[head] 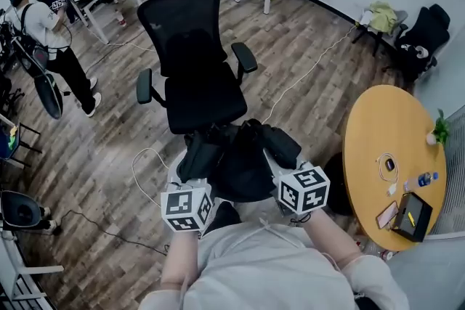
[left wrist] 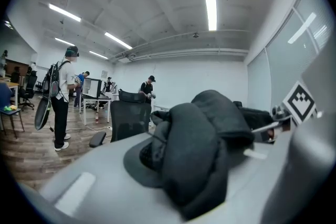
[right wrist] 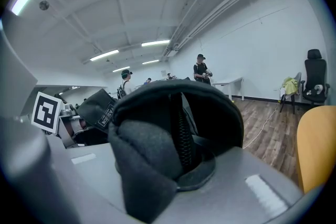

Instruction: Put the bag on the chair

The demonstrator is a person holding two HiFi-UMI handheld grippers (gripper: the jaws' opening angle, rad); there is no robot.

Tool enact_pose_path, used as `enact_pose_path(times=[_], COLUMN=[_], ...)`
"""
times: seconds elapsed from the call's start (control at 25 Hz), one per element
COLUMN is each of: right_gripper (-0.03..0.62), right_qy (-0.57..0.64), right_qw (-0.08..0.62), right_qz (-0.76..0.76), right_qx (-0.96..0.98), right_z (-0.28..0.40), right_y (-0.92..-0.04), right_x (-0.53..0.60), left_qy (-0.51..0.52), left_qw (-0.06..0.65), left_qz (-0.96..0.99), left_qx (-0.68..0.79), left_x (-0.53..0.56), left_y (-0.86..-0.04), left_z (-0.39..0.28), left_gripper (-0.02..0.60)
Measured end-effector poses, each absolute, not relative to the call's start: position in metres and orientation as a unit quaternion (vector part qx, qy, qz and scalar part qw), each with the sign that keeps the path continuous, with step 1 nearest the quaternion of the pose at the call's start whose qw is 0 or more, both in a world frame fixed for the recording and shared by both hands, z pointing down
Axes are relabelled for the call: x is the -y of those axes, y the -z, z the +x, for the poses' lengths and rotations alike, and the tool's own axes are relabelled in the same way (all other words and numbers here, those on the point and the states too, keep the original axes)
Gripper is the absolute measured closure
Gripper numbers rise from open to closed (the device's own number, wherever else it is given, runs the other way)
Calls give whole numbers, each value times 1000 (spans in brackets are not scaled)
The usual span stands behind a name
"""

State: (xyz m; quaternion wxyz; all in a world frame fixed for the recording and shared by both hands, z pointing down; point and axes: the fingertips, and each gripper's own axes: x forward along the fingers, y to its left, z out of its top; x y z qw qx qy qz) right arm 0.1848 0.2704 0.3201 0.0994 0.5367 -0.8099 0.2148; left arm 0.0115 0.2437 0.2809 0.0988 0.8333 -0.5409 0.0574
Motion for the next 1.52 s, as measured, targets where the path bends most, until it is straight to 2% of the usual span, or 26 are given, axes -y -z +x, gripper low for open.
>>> enact_pose_path(times=[0.36,0.8,1.2,1.52], right_gripper=[560,560,560,559], right_qy=[-206,-238,-267,-281], right_qw=[89,96,113,113], right_qz=[555,526,486,465], right_qx=[801,811,825,832], right_z=[138,89,73,78], right_y=[-309,-333,-363,-374], right_x=[-134,-10,116,263], left_qy=[-41,-59,-78,-82], left_qw=[93,113,138,143], left_qz=[845,825,797,783], left_qx=[525,550,583,600], left_x=[-101,12,125,266], left_y=[-270,-293,-321,-333], left_z=[-36,-89,-106,-104], left_gripper=[539,538,538,538])
